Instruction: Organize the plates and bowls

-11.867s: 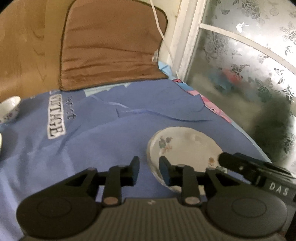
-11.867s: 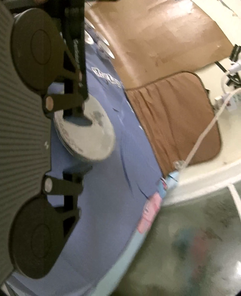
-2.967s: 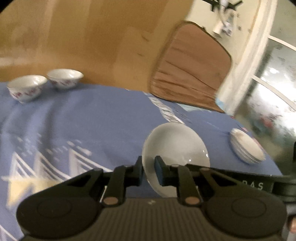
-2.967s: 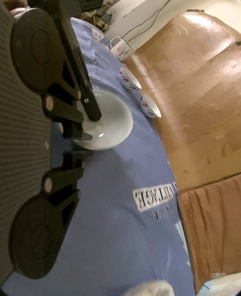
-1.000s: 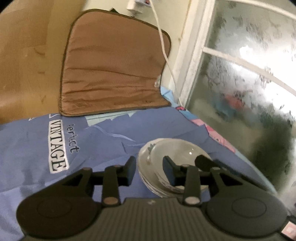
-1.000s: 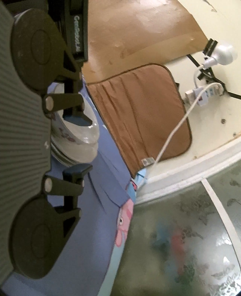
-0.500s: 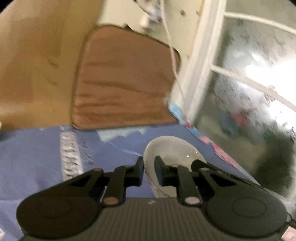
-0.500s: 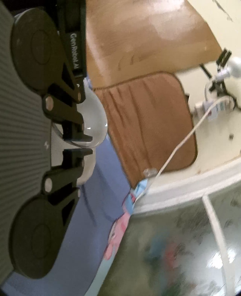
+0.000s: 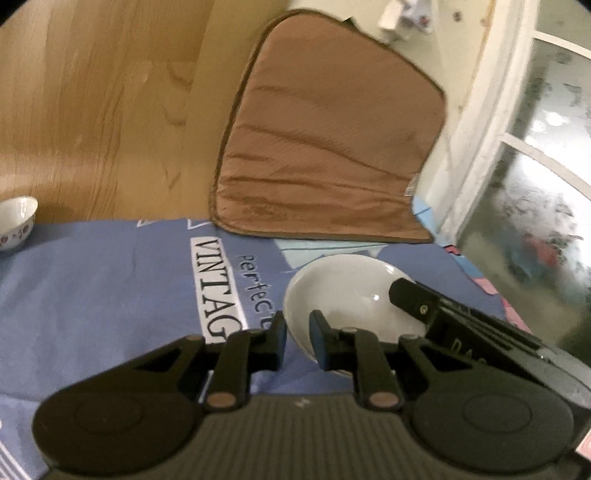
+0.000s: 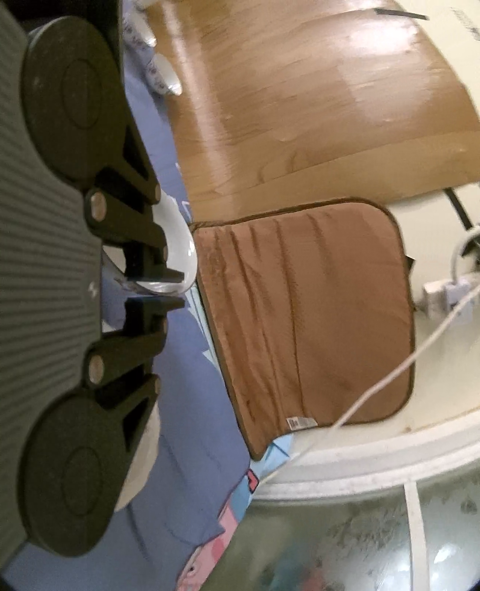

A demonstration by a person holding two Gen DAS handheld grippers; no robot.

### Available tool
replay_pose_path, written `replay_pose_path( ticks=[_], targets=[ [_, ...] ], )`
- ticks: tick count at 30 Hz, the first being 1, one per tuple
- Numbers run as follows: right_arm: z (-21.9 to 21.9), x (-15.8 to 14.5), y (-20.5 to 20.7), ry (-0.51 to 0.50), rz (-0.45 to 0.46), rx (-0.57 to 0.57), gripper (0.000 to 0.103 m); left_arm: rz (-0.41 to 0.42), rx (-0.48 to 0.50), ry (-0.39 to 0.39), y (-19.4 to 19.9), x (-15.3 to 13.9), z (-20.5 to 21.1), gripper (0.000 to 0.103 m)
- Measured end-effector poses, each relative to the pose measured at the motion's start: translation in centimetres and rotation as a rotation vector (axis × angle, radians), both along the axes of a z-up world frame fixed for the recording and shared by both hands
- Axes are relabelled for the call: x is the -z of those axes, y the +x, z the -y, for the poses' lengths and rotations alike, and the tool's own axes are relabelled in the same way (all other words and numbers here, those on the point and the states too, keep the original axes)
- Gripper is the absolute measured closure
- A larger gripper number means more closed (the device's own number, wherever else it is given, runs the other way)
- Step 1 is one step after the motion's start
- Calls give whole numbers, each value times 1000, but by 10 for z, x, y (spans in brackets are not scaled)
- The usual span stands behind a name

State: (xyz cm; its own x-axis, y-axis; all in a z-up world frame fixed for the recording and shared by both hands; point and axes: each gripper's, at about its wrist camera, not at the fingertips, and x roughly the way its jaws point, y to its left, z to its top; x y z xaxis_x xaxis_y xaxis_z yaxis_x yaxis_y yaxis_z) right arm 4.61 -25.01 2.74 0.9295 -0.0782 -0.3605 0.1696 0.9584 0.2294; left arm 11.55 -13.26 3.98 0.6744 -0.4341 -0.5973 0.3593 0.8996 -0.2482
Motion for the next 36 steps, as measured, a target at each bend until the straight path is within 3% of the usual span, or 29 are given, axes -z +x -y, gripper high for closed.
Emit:
replay_pose_path(
  ticks=[3, 5, 9, 13, 16, 22, 26, 32, 36],
  targets=[
    [1, 13, 13, 13, -39, -23, 84, -34, -18, 17, 8, 9, -1, 88],
    [3, 19, 16, 5, -58, -16, 73, -26, -39, 35, 9, 13, -2, 77],
    [13, 13, 5, 14, 19, 27, 55, -35, -72, 20, 12, 11, -10, 73],
    [17, 11, 0, 3, 43, 64, 55, -21, -100, 32, 9, 5, -24, 62],
    [15, 9, -5, -27, 84, 83, 55, 4, -158, 96, 0, 0, -39, 64],
    [-9, 6, -16, -178, 197, 71, 55, 7, -246, 122, -19, -4, -87, 64],
    [-26, 5, -21, -257, 209, 35, 55, 14, -307, 161, -28, -5, -119, 64],
    [-48, -8, -24, -186, 145, -128, 55, 37, -397, 217, -37, -3, -158, 63],
    [-65, -17, -16, -60, 91, -197, 55, 42, -435, 212, -40, -2, -178, 62]
  ],
)
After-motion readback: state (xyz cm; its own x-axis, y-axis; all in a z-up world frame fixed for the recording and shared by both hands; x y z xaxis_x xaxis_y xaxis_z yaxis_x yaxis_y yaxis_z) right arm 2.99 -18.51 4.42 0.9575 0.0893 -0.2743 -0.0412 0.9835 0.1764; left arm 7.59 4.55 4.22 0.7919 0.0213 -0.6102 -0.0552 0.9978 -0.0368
